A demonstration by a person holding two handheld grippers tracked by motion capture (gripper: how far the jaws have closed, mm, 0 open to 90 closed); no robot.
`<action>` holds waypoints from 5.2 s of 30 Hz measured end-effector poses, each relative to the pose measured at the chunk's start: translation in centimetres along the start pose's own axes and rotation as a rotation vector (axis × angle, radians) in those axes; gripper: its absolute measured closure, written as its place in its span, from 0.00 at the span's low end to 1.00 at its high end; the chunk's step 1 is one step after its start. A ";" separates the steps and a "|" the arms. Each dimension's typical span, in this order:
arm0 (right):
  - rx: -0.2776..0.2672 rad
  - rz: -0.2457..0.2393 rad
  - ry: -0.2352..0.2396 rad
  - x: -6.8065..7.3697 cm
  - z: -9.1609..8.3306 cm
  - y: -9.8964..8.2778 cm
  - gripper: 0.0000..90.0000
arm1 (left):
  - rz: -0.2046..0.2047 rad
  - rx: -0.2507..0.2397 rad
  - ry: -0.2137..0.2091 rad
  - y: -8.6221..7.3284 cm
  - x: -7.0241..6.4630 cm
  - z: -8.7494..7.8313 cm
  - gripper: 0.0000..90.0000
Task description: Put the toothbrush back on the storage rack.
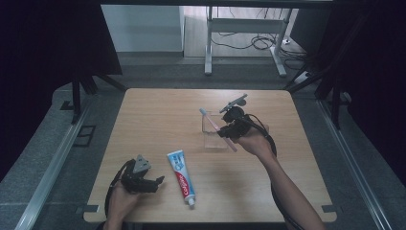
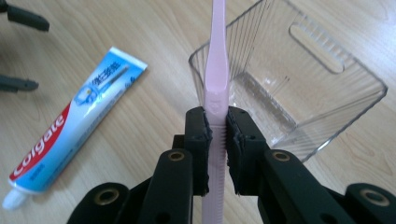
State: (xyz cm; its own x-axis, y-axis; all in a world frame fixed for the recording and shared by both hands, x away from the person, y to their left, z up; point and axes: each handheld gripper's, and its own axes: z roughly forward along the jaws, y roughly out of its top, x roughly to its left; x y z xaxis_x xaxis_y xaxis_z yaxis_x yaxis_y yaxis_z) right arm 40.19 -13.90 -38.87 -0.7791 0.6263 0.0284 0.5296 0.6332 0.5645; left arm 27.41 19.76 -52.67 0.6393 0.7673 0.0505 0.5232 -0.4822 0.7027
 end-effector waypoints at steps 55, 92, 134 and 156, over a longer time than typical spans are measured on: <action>-0.152 0.059 -0.098 -3.3 5.1 1.6 0.88 | 0.000 -0.003 0.007 0.1 0.1 -0.1 0.15; 0.007 0.050 -0.081 -4.1 8.1 0.3 0.87 | 0.000 0.005 0.005 0.0 0.1 0.0 0.15; -0.212 -0.027 -0.030 -1.1 2.6 -1.7 0.25 | -0.093 -0.020 0.000 -0.2 0.5 -0.2 0.14; -0.235 -0.012 -0.044 -0.9 -0.3 -6.0 0.00 | -0.150 -0.119 -0.049 -0.1 0.8 -0.7 0.14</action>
State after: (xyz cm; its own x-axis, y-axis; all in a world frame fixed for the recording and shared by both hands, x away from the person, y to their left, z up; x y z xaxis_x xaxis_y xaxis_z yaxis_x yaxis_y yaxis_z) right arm 37.62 -18.44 -42.04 -0.7666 0.6420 -0.0123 0.4238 0.5204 0.7414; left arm 27.50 20.73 -52.19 0.5871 0.8041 -0.0937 0.5463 -0.3082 0.7788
